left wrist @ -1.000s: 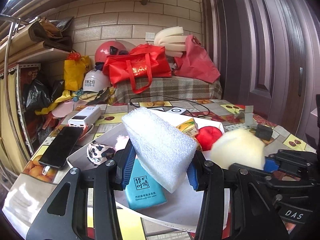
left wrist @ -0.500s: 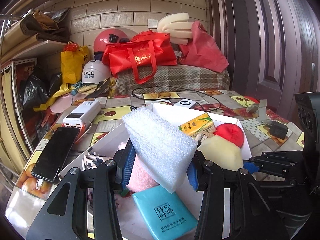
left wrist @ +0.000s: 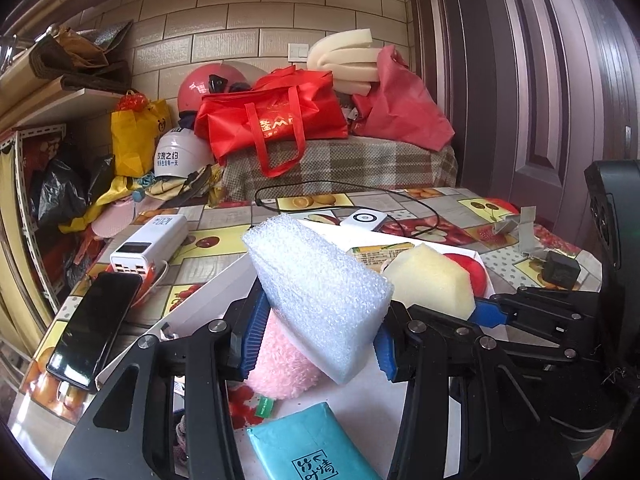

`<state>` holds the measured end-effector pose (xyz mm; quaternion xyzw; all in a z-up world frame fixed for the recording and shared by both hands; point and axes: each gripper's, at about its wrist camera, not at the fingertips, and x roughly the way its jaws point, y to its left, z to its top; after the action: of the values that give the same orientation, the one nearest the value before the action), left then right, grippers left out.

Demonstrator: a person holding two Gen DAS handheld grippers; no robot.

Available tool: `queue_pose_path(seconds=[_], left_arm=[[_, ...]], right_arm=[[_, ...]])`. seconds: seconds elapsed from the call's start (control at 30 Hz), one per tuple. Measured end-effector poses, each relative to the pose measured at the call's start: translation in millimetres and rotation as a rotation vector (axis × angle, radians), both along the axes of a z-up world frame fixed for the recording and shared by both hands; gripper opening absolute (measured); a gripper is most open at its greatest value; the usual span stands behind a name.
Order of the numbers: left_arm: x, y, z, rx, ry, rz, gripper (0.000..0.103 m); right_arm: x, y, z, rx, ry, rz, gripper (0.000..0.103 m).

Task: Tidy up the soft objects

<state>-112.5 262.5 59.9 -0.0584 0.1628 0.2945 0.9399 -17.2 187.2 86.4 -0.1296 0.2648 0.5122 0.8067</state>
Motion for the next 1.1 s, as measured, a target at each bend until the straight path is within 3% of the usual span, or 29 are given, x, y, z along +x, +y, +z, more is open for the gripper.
queue_pose_path(seconds=[0.07,0.1,0.13,0.17,0.2,0.23,0.4,0.67,0.8,0.97,1.1], left_arm=[[-5,-2,2,0.019,-0.020,0.023,0.056],[-9,-2,2,0.023,-0.039,0.043,0.072],[-14,0,3,0.021,-0.063,0.062,0.094],[-19,0,4,0.017,-0.084,0.078,0.103],[-23,0,4,0.017,-0.098,0.091,0.103],[-25,-1,4,0.018,-0.101,0.098,0.103],[-30,-7,5,0.030,-0.095,0.142,0.103],[-48,-8,1,-0.065,-0.127,0.196,0.103],[-44,-25,0,-0.057,-0.087,0.193,0.103],[-34,-56,-1,-0.024,-0.056,0.162,0.103],[-34,-69,-4,-0.104,-0.065,0.139,0.103]], right_arm=[[0,1,0,0.001,-0.004,-0.002,0.026],[0,1,1,0.000,-0.008,-0.006,0.032],[0,1,1,-0.002,-0.016,-0.015,0.048],[0,1,1,-0.003,-0.023,-0.025,0.062],[-1,0,2,-0.003,-0.029,-0.027,0.094],[-2,0,2,0.001,-0.040,-0.028,0.103],[-14,-3,9,0.027,-0.117,-0.017,0.103],[-10,-23,14,0.100,-0.123,-0.090,0.103],[-13,-41,14,0.068,-0.168,-0.211,0.103],[-13,-67,13,0.030,-0.167,-0.239,0.103],[-10,-93,13,0.033,-0.156,-0.276,0.103]])
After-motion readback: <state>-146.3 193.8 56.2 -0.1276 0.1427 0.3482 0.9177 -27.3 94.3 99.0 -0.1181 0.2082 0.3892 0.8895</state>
